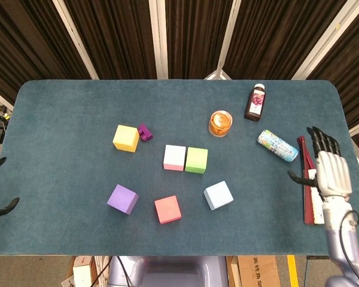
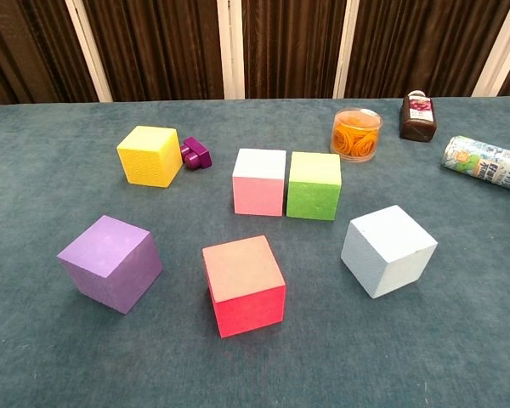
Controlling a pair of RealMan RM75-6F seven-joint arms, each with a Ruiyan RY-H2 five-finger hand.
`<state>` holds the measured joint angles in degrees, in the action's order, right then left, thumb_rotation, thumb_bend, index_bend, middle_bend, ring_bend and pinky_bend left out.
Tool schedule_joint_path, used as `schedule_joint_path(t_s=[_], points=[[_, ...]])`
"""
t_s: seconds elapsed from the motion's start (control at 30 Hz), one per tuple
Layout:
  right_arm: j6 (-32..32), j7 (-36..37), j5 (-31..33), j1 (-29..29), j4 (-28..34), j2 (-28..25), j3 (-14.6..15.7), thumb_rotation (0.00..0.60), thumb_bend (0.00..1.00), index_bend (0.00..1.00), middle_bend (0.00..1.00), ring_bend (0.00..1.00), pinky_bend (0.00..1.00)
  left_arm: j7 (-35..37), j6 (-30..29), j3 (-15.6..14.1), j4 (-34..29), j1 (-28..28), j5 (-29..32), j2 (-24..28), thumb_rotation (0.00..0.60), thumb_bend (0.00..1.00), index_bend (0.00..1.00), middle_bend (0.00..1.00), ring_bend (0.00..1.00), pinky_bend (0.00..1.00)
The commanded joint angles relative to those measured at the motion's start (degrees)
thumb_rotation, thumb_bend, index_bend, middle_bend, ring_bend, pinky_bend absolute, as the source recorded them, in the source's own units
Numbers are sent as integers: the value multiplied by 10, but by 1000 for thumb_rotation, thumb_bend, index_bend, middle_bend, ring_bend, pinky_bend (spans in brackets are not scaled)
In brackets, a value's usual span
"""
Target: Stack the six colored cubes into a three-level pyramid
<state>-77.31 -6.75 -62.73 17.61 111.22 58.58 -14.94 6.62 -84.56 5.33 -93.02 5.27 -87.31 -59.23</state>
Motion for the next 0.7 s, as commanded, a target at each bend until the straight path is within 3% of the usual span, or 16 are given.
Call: schedule_joint_path(t_s=[0.03, 0.17, 0.37, 0.5, 0.7], points=[[-88, 118, -182, -99, -127, 29, 86, 600, 197, 29, 65, 39, 0, -14, 49, 5, -25, 38, -4, 31, 600, 258, 61, 0, 0, 0], [-133, 117, -244, -114, -182, 68, 106, 600, 198, 29, 65, 30, 0, -22, 110, 19, -59, 82, 9, 59, 600, 249, 58, 0, 0, 0], [-140, 90, -287, -116, -229, 98, 125, 600, 198, 29, 65, 22, 0, -30, 207, 47, -81, 149, 62, 73, 600, 230, 55, 0, 0, 0], [-136, 61, -291, -114, -230, 112, 125, 600, 198, 30, 65, 22, 0, -90, 249, 59, -78, 189, 100, 57, 600, 220, 52, 0, 0, 0], [-95, 35, -249, -112, -209, 120, 124, 600, 197, 30, 65, 21, 0, -165, 312, 85, -36, 260, 192, 0, 600, 220, 51, 0, 0, 0]])
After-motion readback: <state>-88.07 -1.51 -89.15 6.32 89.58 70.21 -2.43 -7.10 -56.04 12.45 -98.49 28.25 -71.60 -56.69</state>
